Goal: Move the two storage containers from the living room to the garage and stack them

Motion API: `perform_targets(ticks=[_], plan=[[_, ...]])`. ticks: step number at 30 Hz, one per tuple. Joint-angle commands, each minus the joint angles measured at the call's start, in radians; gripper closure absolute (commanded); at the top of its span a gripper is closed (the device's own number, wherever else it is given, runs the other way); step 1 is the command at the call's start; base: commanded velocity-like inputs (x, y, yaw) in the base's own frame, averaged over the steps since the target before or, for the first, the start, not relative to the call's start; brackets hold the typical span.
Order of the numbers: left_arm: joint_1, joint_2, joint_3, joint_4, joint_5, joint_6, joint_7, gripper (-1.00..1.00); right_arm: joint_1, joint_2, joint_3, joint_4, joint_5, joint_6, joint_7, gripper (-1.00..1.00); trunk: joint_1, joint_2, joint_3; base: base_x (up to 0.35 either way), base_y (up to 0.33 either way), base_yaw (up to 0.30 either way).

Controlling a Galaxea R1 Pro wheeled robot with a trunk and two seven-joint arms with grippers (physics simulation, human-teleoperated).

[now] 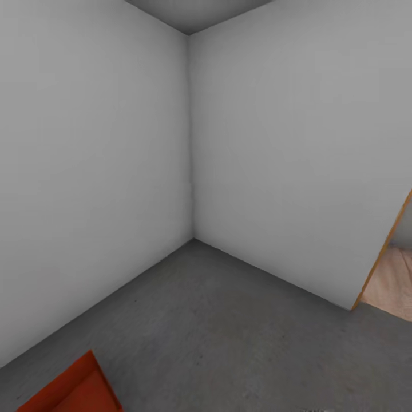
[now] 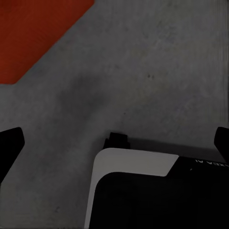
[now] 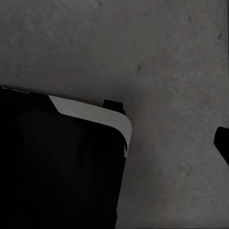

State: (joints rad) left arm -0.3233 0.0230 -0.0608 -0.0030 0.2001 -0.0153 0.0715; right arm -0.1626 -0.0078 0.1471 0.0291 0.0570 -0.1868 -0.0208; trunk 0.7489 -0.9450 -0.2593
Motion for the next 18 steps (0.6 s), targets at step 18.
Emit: perform_targets(ticks=[18], plan=[[0.0,0.0,-0.007,0.0,0.009,-0.002,0.002,-1.0,-0.002,0.0,0.003,0.003,0.006,-0.005,-0.002,-1.0,0.0,-0.001,0.014,0.0,0.0,-0.259]])
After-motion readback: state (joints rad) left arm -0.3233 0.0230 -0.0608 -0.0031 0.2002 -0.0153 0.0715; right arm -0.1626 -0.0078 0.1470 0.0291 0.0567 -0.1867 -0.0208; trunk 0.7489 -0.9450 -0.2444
